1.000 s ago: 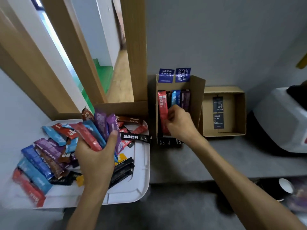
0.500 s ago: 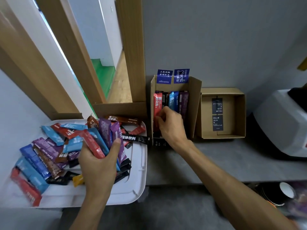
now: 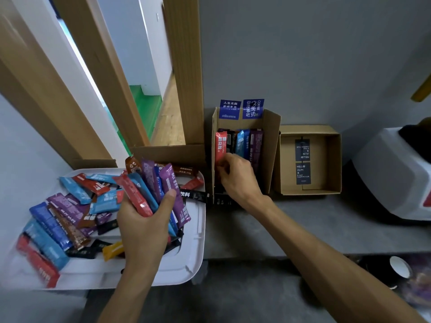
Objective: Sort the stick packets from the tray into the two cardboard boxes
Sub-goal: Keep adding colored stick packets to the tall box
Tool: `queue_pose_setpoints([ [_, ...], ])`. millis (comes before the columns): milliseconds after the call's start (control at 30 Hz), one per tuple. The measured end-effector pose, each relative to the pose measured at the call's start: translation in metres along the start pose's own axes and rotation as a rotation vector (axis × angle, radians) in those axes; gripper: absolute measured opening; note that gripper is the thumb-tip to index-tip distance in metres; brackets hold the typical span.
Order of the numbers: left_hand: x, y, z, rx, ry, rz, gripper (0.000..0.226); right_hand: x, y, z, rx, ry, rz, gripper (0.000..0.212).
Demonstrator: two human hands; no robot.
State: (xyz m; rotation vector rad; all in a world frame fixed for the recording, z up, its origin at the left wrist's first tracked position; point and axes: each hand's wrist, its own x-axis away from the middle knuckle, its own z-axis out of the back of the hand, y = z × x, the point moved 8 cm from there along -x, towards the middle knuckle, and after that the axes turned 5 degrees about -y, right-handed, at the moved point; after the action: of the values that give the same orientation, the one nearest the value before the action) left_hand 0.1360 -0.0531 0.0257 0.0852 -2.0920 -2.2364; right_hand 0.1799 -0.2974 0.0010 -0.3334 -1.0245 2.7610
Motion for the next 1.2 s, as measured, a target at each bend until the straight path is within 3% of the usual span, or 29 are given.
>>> queue_pose_setpoints([
  [100,0.0,0.009,-0.007,0.032,-0.049,-0.009,0.052,0.014,-0.007,0.015,-0.101,-0.051,-0.015,0.02],
  [200,0.0,0.021,-0.02,0.058,-0.161,-0.032,0.042,0.048,-0.029,0.035,-0.257,-0.095,0.034,0.018],
  [333,0.009,0.028,-0.035,0.076,-0.271,-0.052,0.033,0.089,-0.057,0.03,-0.315,-0.342,0.071,0.019],
  [433,0.014,0.027,-0.045,0.098,-0.307,-0.057,0.032,0.098,-0.061,0.025,-0.42,-0.373,0.042,0.017],
  [533,0.014,0.022,-0.047,0.094,-0.278,-0.045,0.032,0.1,-0.054,0.024,-0.453,-0.282,0.012,0.012],
  [667,0.011,0.012,-0.036,0.12,-0.187,0.003,0.038,0.071,-0.011,0.042,-0.43,0.027,-0.178,0.015],
  [833,0.011,0.003,-0.028,0.083,-0.198,0.034,0.044,0.024,0.02,0.024,-0.258,-0.051,-0.295,0.029],
  [900,0.012,-0.002,-0.024,0.072,-0.188,0.049,0.046,0.02,0.023,0.022,-0.231,-0.004,-0.298,0.035],
  [1067,0.011,-0.01,-0.015,0.071,-0.162,0.078,0.042,0.02,0.025,0.02,-0.191,0.079,-0.293,0.024],
  [1200,0.008,-0.014,-0.011,0.059,-0.154,0.076,0.056,0.009,0.021,0.021,-0.163,0.086,-0.262,0.019],
])
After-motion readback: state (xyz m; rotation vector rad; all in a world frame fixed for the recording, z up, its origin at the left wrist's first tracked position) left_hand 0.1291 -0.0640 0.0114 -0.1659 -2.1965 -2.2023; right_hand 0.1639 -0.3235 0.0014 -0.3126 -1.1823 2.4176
